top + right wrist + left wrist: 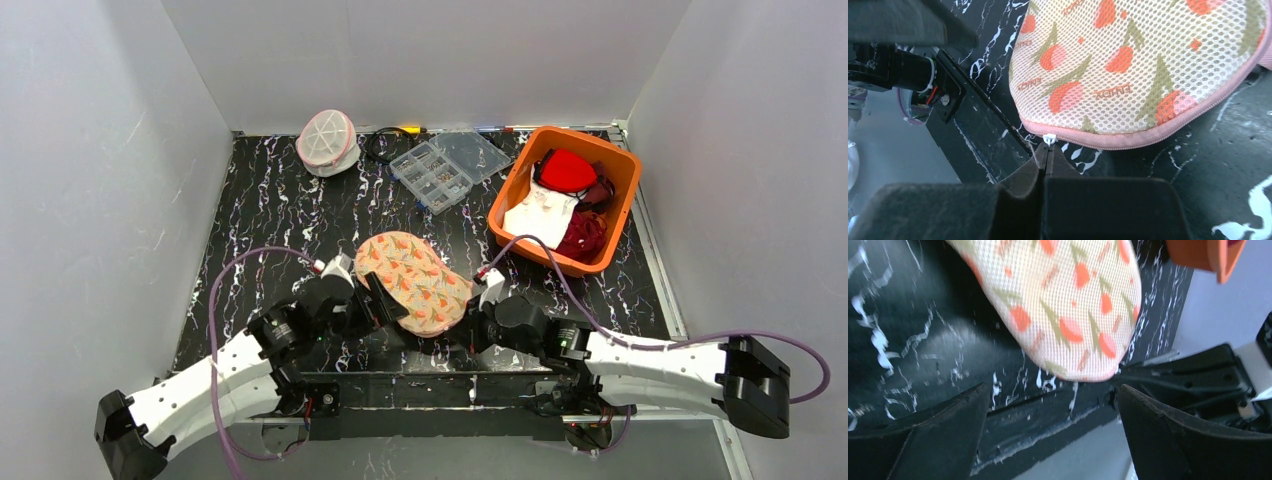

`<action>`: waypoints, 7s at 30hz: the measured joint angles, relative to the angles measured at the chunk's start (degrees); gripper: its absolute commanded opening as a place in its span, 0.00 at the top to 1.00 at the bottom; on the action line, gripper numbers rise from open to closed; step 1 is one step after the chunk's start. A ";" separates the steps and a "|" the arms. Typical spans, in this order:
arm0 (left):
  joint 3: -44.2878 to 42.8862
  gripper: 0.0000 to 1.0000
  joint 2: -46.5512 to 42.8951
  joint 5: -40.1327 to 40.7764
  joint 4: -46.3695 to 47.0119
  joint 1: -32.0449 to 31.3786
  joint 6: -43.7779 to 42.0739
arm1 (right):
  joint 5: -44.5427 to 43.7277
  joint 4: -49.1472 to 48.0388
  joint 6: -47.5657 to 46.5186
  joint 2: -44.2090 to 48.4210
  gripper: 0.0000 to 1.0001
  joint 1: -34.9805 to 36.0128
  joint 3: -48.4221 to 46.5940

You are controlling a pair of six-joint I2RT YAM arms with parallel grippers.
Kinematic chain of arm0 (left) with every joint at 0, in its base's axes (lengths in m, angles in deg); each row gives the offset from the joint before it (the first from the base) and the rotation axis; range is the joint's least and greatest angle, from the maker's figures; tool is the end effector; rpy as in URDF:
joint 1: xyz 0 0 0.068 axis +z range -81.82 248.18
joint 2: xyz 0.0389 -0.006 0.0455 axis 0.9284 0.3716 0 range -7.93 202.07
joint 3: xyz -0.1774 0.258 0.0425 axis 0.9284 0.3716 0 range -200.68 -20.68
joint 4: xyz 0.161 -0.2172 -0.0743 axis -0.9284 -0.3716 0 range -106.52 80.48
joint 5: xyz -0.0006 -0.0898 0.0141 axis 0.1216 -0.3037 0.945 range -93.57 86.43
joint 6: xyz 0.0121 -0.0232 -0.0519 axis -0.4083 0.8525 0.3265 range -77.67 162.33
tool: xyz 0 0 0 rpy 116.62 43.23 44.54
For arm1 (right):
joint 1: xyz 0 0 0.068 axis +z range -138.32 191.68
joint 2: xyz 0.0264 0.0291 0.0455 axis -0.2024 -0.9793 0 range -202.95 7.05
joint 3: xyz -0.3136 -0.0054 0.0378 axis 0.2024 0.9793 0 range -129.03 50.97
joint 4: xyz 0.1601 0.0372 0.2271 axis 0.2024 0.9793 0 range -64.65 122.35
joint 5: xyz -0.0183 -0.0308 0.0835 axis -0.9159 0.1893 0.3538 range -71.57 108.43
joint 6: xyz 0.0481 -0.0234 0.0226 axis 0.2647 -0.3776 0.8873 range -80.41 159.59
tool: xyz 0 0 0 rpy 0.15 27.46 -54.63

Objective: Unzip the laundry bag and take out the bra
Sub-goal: Unzip the laundry bag at the center of the board.

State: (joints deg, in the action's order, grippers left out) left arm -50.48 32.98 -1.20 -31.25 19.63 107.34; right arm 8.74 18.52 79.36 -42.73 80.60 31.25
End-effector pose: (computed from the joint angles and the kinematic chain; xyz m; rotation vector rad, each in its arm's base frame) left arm 0.1043 -0.1157 0.2605 -0.3637 2.3294 -1.0476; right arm 0.0734 0.1710 0.2228 -0.4204 2.0889 1.0344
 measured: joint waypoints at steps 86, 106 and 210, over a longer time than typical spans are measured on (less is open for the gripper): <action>-1.57 0.26 15.41 -6.82 3.19 8.52 -2.64 | -12.74 -4.48 0.96 -14.12 0.99 9.86 -1.29; 9.35 0.34 10.62 -5.27 8.37 0.74 11.34 | -3.74 -14.69 -0.68 -29.57 0.99 9.84 -10.93; 4.79 1.00 10.23 -6.86 6.23 11.50 6.78 | -10.23 -5.62 1.92 -24.96 0.99 7.93 -12.76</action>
State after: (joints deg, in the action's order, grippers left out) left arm -45.70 43.20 -8.06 -25.03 31.13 114.12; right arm -1.49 12.91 81.28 -67.69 88.54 18.48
